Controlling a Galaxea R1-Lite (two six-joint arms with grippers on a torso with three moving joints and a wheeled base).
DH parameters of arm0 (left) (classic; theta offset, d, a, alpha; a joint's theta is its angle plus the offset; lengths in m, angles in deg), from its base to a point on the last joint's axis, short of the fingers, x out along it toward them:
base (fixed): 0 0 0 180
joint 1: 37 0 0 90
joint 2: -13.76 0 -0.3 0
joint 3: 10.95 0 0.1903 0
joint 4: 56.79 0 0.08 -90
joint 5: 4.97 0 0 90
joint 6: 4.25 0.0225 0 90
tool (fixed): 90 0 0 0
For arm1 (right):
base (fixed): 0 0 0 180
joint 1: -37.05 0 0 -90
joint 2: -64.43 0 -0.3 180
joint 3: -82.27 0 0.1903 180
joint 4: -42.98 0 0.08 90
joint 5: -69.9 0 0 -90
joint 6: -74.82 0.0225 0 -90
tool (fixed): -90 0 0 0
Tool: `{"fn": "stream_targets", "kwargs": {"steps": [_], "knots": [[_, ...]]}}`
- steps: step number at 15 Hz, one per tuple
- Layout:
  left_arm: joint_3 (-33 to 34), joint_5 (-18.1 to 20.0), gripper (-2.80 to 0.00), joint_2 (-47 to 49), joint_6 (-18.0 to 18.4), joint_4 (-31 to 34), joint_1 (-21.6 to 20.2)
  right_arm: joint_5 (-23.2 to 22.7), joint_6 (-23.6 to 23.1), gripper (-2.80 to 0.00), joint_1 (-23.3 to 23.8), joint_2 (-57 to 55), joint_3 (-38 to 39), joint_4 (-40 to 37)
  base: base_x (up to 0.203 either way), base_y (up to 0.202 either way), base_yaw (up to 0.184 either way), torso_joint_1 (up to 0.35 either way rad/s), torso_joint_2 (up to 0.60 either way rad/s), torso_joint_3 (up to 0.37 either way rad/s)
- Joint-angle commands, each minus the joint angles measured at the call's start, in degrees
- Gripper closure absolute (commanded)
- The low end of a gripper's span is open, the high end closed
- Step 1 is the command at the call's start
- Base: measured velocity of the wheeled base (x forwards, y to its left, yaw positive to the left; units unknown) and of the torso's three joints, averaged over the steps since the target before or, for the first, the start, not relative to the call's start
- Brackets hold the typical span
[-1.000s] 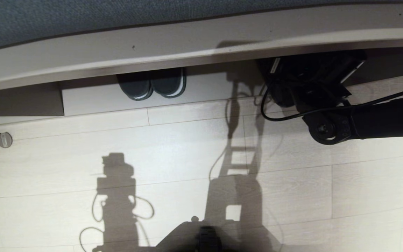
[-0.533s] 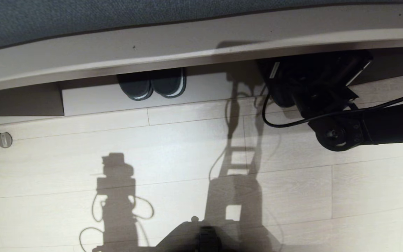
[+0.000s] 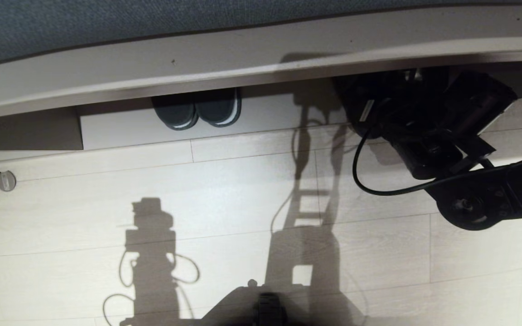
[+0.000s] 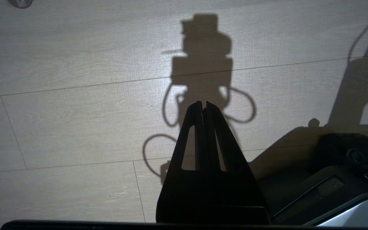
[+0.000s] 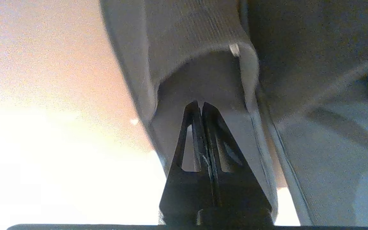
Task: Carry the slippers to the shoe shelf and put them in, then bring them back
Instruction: Place the slippers into the shoe cabinet, then pick up the slippers in the shoe cabinet
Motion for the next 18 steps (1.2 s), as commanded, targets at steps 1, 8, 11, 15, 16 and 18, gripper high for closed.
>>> {"fn": "stream_targets", "kwargs": {"steps": [1,8,11,15,16,18], "knots": [[0.0,0.0,0.0,0.0,0.0,0.0,0.0,0.0,0.0,0.0,-0.6,3.5,3.4,0.6,0.0,0.0,0.0,0.0,0.0,0.0],[0.0,0.0,0.0,0.0,0.0,0.0,0.0,-4.9,-0.2,0.0,-3.4,24.3,29.3,0.8,0.0,0.0,0.0,0.0,0.0,0.0],[0.0,0.0,0.0,0.0,0.0,0.0,0.0,-6.0,-0.8,0.0,-3.4,34.6,37.4,0.0,0.0,0.0,0.0,0.0,0.0,0.0],[0.0,0.0,0.0,0.0,0.0,0.0,0.0,-6.9,-1.3,0.0,0.4,53.0,44.9,-8.8,0.0,0.0,0.0,0.0,0.0,0.0],[0.0,0.0,0.0,0.0,-0.1,0.0,0.0,-7.1,-1.2,0.0,2.2,58.3,45.9,-12.5,0.0,0.0,0.0,0.0,0.0,0.0],[0.0,0.0,0.0,0.0,0.0,0.0,0.0,-7.5,-0.9,0.0,6.5,66.5,47.7,-20.9,0.0,0.0,0.0,0.0,0.0,0.0]]}}
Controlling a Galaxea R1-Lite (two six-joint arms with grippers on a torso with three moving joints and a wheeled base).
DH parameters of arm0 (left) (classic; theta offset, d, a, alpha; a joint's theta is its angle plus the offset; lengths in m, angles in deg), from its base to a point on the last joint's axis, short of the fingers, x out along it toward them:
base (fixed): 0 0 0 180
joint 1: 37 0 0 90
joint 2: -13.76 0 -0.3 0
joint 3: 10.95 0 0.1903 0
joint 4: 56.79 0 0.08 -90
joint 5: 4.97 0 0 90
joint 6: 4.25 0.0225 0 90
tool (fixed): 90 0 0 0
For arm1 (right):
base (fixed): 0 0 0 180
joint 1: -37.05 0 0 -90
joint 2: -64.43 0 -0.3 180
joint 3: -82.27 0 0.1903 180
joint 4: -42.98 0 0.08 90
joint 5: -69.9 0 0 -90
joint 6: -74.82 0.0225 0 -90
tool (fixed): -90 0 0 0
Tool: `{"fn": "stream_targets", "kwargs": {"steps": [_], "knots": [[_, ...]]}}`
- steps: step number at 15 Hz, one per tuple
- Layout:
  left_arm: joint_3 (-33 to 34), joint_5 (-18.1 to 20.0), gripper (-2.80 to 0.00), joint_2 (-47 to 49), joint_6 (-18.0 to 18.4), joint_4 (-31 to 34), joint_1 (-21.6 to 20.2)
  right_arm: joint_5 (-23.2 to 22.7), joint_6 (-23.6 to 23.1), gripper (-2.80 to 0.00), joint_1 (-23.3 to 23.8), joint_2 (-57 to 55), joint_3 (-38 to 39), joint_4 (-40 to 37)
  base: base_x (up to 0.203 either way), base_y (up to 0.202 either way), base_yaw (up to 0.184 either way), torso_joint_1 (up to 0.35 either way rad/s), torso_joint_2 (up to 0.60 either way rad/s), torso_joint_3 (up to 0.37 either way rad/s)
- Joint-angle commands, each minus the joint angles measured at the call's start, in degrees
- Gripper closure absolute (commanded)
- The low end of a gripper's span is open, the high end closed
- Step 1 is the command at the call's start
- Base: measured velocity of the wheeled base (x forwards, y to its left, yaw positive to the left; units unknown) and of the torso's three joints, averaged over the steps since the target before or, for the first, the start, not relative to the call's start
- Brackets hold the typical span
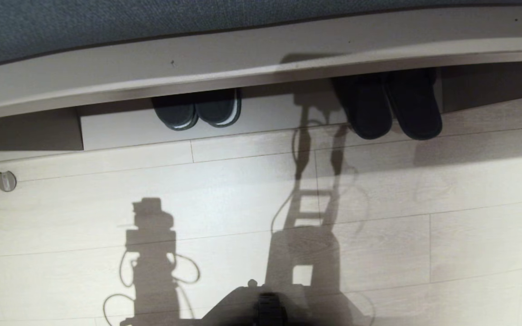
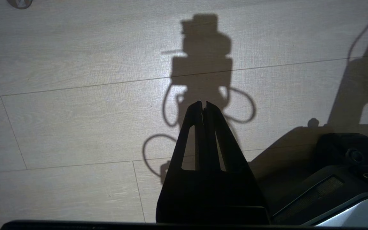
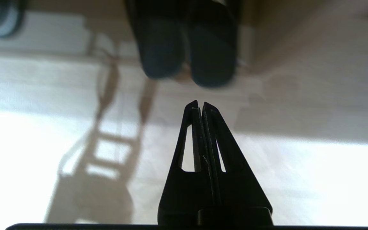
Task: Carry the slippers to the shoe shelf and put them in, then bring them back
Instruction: Pick up the slippers in the shoe cabinet
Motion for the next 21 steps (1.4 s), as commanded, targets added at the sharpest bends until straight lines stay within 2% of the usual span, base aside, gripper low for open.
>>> {"fn": "stream_targets", "kwargs": {"steps": [1,5,9,11,12,14,21], "knots": [[0.0,0.0,0.0,0.0,0.0,0.0,0.0,-0.5,0.3,0.0,4.1,12.1,1.3,-6.4,0.0,0.0,0.0,0.0,0.0,0.0],[0.0,0.0,0.0,0.0,0.0,0.0,-0.1,-4.5,4.2,0.0,15.5,28.8,3.1,-20.0,0.0,0.0,0.0,0.0,0.0,0.0],[0.0,0.1,0.0,0.0,-0.1,0.0,0.0,-11.5,5.5,0.0,17.3,38.7,12.3,-29.8,0.0,0.0,0.0,0.0,0.0,0.0],[0.0,0.0,0.0,0.0,-0.1,0.0,-0.1,-14.4,5.7,0.0,17.6,45.5,14.4,-38.2,0.0,0.0,0.0,0.0,0.0,0.0],[0.0,0.0,0.0,0.0,0.0,0.0,0.0,-14.2,5.8,0.0,17.8,46.6,15.0,-43.5,0.0,0.0,0.0,0.0,0.0,0.0],[0.0,0.1,0.0,0.0,-0.1,0.0,0.0,-13.1,5.9,0.0,17.8,46.7,15.8,-47.6,0.0,0.0,0.0,0.0,0.0,0.0],[0.0,0.0,0.0,0.0,-0.1,0.0,-0.1,-12.9,5.8,0.0,17.8,46.7,15.8,-47.7,0.0,0.0,0.0,0.0,0.0,0.0]]}}
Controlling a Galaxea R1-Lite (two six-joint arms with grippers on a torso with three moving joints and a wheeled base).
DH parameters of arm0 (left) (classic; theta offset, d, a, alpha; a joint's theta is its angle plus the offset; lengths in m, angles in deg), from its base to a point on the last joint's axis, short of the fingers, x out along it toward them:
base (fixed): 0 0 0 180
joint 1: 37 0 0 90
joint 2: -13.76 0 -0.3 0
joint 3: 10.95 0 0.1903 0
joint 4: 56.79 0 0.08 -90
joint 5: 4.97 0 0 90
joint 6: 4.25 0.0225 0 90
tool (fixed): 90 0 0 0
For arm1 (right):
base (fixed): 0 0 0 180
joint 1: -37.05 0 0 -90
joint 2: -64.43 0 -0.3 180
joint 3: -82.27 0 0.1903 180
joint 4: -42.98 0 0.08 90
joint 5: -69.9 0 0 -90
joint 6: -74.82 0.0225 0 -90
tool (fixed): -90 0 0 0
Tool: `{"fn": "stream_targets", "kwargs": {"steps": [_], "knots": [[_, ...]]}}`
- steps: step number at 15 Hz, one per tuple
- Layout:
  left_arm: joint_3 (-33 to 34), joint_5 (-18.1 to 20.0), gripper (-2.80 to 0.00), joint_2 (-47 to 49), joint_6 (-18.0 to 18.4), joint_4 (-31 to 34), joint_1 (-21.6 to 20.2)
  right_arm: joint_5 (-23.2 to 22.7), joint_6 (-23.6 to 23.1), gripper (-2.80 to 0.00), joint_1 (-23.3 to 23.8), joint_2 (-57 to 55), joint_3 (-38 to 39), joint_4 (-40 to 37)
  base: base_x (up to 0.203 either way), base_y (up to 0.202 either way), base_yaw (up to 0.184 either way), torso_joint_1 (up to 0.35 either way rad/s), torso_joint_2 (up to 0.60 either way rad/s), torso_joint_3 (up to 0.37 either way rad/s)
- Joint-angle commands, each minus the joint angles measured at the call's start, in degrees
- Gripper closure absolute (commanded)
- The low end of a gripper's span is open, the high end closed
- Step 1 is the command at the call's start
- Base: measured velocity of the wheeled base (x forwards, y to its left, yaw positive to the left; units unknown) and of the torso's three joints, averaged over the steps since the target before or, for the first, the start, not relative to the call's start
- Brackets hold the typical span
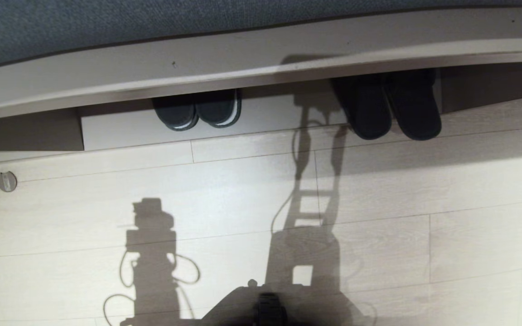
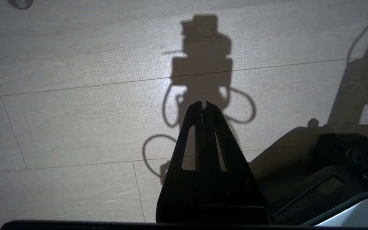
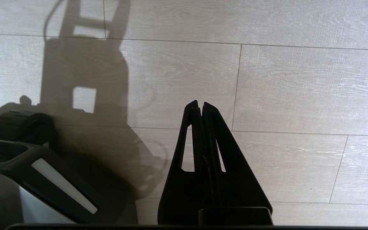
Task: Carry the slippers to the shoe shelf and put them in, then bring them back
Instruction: Pick up the slippers in the shoe cabinet
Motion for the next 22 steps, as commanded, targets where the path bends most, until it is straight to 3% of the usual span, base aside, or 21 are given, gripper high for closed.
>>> {"fn": "stream_targets", "kwargs": {"steps": [1,10,14,22], "knots": [[0.0,0.0,0.0,0.0,0.0,0.0,0.0,0.0,0.0,0.0,0.0,-0.2,0.0,0.0,0.0,0.0,0.0,0.0,0.0,0.0],[0.0,0.0,0.0,0.0,-0.2,0.0,0.0,0.2,-0.4,0.0,0.0,-0.2,-0.1,0.0,0.0,0.0,0.0,0.0,0.0,0.0],[0.0,0.0,0.0,0.0,-0.2,0.0,0.0,1.3,3.0,0.0,0.0,-0.2,0.0,0.0,0.0,0.0,0.0,0.0,0.0,0.0],[0.0,0.0,0.0,0.0,-0.3,0.0,0.0,-0.3,2.4,0.0,0.0,-0.3,-1.0,0.3,0.0,0.0,0.0,0.0,0.0,0.0]]}}
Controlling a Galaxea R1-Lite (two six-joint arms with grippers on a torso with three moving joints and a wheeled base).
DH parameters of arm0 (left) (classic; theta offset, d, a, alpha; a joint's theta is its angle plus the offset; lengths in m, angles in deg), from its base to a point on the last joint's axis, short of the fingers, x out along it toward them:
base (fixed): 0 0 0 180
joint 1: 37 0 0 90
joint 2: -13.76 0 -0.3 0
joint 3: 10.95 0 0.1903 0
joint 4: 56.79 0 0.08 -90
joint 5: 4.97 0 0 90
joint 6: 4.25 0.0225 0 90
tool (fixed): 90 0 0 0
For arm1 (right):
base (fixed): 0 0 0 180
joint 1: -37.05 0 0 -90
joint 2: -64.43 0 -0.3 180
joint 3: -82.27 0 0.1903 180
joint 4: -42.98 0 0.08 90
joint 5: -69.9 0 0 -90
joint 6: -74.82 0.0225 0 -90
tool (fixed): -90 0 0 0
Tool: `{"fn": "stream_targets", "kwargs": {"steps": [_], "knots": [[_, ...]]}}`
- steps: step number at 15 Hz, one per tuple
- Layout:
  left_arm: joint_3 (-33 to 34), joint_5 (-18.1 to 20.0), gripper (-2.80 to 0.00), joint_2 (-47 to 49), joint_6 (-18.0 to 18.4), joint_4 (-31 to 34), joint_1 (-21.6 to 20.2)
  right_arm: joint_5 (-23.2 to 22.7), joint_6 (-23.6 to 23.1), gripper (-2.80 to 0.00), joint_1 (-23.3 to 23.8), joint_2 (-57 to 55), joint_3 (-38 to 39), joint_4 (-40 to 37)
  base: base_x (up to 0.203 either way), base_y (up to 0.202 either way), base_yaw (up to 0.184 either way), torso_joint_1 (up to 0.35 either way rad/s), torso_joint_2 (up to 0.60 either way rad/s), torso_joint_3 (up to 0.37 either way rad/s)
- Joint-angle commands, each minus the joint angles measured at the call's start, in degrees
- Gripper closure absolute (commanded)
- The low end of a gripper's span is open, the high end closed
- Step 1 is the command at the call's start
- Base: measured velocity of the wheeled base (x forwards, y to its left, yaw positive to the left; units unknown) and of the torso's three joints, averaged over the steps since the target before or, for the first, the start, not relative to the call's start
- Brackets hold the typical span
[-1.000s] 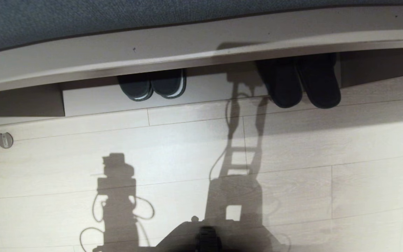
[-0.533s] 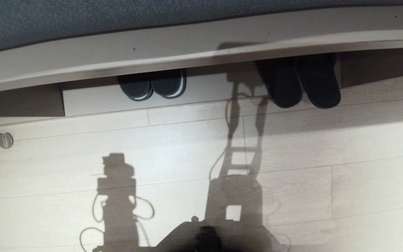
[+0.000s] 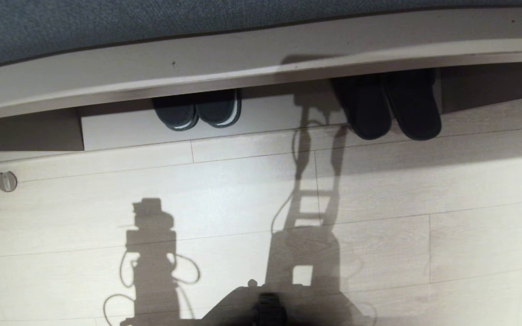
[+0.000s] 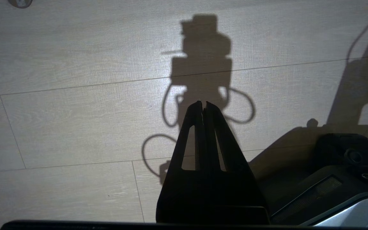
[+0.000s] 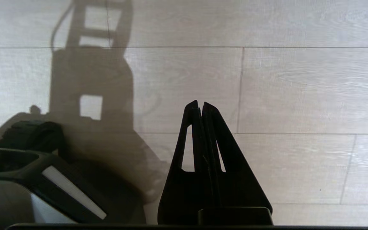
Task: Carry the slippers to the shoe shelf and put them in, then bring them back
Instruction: Pick up the slippers in the shoe cabinet
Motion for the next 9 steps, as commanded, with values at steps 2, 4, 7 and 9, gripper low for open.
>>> {"fn": "stream_targets", "kwargs": {"steps": [2,4,7,9], "knots": [[0.0,0.0,0.0,0.0,0.0,-0.1,-0.1,-3.9,0.2,0.0,0.0,-2.8,-4.9,-1.2,0.0,0.0,0.0,0.0,0.0,0.0],[0.0,0.0,0.0,0.0,0.0,0.0,0.0,-5.8,0.3,0.0,0.0,-12.0,-11.1,-1.3,0.0,0.0,0.0,0.0,0.0,0.0],[0.0,0.0,0.0,0.0,0.0,0.0,-0.1,-7.1,0.3,0.0,0.0,-30.8,-20.0,4.2,0.0,0.0,0.0,0.0,0.0,0.0],[0.0,0.0,0.0,0.0,0.0,-0.1,-0.1,-6.4,0.1,0.0,-0.1,-42.5,-23.5,11.8,0.0,0.0,0.0,0.0,0.0,0.0]]}}
